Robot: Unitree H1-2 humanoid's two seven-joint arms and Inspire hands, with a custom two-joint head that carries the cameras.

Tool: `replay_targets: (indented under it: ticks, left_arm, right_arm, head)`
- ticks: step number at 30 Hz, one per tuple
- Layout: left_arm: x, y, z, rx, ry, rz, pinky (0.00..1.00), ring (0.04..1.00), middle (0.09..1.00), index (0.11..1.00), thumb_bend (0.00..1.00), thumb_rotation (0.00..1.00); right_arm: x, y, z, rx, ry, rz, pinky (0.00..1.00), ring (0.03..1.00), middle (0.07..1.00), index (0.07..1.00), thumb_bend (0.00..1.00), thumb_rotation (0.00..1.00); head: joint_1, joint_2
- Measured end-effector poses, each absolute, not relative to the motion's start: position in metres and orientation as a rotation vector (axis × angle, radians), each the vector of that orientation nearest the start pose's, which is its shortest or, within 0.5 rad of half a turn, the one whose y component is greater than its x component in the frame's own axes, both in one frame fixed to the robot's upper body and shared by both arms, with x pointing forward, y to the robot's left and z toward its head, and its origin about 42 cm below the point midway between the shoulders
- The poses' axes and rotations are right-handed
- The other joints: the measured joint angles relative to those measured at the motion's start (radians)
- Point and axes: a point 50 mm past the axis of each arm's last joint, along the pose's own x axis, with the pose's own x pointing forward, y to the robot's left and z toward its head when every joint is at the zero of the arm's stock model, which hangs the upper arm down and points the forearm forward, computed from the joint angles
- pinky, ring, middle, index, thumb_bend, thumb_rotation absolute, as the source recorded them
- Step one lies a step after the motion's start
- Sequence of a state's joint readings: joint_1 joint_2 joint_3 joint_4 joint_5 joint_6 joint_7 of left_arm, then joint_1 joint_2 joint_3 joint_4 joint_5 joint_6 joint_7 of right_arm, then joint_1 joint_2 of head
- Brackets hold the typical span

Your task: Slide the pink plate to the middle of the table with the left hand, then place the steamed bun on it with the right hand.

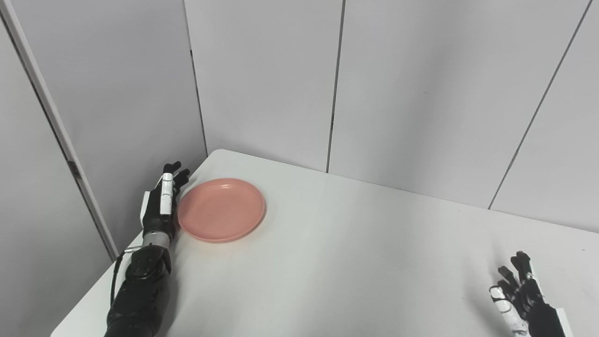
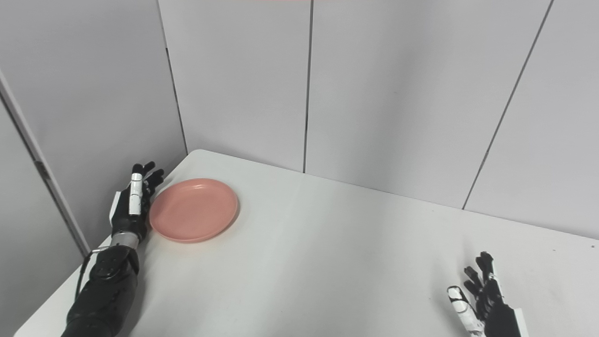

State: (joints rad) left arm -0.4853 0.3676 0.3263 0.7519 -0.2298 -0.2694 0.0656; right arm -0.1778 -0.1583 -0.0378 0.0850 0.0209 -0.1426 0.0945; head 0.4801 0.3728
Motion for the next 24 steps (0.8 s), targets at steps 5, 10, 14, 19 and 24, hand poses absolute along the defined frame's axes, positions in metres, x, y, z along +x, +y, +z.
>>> replay_targets:
  ticks: [5, 10, 14, 19, 24]
  left_arm:
    - [0.414, 0.423, 0.128, 0.005, -0.1, 0.435, 1.0, 0.946, 0.895, 0.897, 0.8, 1.0]
    - [0.415, 0.422, 0.128, 0.008, -0.099, 0.431, 1.0, 0.942, 0.89, 0.897, 0.82, 1.0]
    - [0.416, 0.422, 0.129, 0.003, -0.097, 0.418, 1.0, 0.934, 0.894, 0.905, 0.83, 1.0]
    - [0.417, 0.416, 0.13, 0.007, -0.098, 0.397, 1.0, 0.917, 0.878, 0.895, 0.8, 1.0]
    - [0.419, 0.408, 0.129, -0.039, -0.104, 0.393, 0.99, 0.902, 0.859, 0.882, 0.81, 1.0]
  right_arm:
    - [0.341, -0.257, 0.14, -0.145, -0.228, 0.091, 0.92, 0.929, 0.99, 1.0, 0.32, 0.63]
    - [0.341, -0.257, 0.14, -0.145, -0.228, 0.091, 0.92, 0.925, 0.99, 1.0, 0.32, 0.63]
    - [0.341, -0.257, 0.14, -0.147, -0.228, 0.091, 0.92, 0.927, 0.987, 1.0, 0.33, 0.64]
    - [0.341, -0.258, 0.14, -0.146, -0.228, 0.091, 0.91, 0.923, 0.985, 1.0, 0.33, 0.64]
    - [0.341, -0.258, 0.14, -0.147, -0.228, 0.09, 0.9, 0.918, 0.98, 1.0, 0.35, 0.64]
  head:
    - [0.0, 0.0]
    - [0.0, 0.002]
    - [-0.002, 0.002]
    - [-0.005, 0.002]
    - [-0.008, 0.003]
